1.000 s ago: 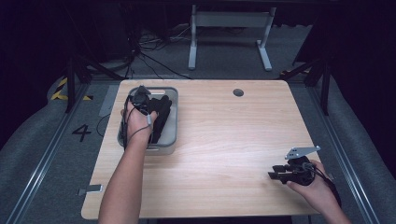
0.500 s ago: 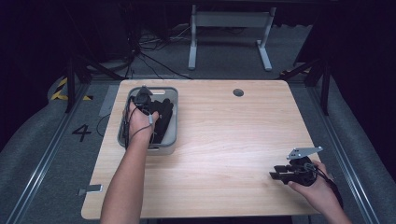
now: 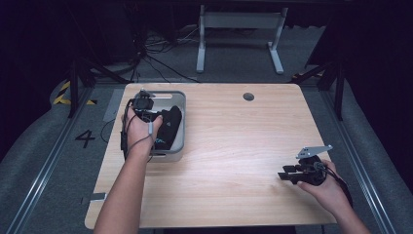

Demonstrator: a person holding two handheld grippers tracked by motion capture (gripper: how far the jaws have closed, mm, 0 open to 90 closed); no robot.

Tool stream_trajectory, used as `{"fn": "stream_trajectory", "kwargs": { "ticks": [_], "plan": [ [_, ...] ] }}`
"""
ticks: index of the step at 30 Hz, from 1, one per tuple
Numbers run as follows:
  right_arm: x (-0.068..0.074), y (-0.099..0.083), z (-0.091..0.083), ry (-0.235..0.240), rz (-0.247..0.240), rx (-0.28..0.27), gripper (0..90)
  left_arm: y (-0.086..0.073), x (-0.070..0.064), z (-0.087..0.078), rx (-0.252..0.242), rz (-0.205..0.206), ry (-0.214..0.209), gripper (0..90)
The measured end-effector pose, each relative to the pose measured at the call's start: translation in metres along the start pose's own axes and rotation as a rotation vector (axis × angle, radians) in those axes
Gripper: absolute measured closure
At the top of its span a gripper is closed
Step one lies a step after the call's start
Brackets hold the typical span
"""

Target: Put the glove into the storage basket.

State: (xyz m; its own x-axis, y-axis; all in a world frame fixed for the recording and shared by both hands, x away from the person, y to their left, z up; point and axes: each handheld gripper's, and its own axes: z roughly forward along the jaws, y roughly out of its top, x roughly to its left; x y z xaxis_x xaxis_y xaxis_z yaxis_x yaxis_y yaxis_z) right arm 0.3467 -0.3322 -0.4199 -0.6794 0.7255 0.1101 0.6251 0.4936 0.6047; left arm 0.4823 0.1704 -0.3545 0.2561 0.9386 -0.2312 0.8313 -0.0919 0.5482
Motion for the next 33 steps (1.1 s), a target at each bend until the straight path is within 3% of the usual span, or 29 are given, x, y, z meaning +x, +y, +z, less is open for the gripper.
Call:
{"fn": "stream_trajectory", "kwargs": {
  "ticks": [6,10,14,18,25,28,33],
  "plan": [
    [-0.005,0.012,0.004,0.012,-0.011,-0.010,60.8,-0.010,-0.012,-0.024,-0.023,0.043,-0.019,49.3],
    [-0.007,0.017,0.006,0.019,-0.016,-0.015,60.9,-0.021,-0.026,-0.040,-0.043,0.086,-0.054,49.7],
    [-0.008,0.020,0.007,0.021,-0.016,-0.018,60.8,-0.032,-0.043,-0.056,-0.055,0.152,-0.096,49.8],
    [-0.010,0.020,0.007,0.022,-0.010,-0.016,60.7,-0.046,-0.060,-0.067,-0.074,0.243,-0.173,49.8],
    [-0.014,0.019,0.009,0.023,-0.009,-0.019,59.7,-0.077,-0.083,-0.070,-0.083,0.340,-0.265,49.6],
    [-0.016,0.017,0.009,0.025,-0.003,-0.022,59.8,-0.087,-0.088,-0.069,-0.067,0.382,-0.295,48.7],
    [-0.019,0.013,0.008,0.022,0.014,-0.019,59.9,-0.104,-0.089,-0.064,-0.048,0.412,-0.328,48.5]
  ]
}}
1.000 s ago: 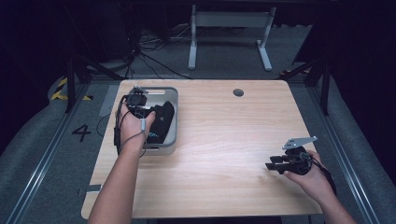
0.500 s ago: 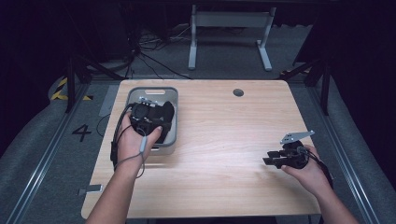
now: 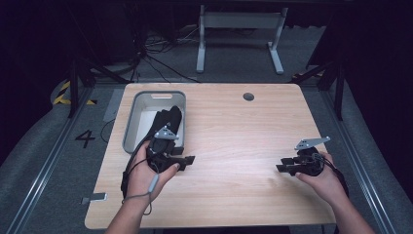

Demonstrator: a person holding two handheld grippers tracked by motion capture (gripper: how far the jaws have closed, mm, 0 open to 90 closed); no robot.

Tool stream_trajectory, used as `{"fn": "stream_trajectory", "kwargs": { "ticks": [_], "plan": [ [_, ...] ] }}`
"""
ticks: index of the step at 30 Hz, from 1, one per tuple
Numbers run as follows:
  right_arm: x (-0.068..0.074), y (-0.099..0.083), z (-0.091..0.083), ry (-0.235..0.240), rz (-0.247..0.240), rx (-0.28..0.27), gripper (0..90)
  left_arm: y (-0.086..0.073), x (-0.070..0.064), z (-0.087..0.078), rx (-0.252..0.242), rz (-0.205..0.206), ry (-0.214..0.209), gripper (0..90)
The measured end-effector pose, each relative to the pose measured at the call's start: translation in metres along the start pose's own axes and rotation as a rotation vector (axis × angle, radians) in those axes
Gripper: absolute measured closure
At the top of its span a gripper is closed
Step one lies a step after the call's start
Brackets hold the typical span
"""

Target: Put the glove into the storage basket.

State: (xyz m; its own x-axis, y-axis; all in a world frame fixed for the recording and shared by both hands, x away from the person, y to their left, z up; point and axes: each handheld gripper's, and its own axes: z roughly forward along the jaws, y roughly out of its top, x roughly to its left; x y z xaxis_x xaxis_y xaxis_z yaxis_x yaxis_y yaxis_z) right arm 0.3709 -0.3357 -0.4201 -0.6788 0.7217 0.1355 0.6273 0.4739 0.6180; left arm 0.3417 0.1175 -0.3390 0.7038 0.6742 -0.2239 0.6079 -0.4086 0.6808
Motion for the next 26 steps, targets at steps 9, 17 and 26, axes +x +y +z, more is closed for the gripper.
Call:
{"fn": "stream_trajectory", "kwargs": {
  "ticks": [9,17,26],
  "plan": [
    [-0.002,-0.005,-0.003,-0.002,0.018,-0.006,60.3,-0.022,-0.005,0.013,0.070,0.023,-0.017,47.5],
    [-0.006,-0.008,-0.004,-0.005,0.027,-0.008,60.0,-0.032,-0.002,0.024,0.176,0.030,-0.030,45.1],
    [-0.004,-0.006,-0.001,-0.001,0.024,-0.012,60.0,-0.039,-0.004,0.027,0.185,0.081,-0.030,43.6]
  ]
}}
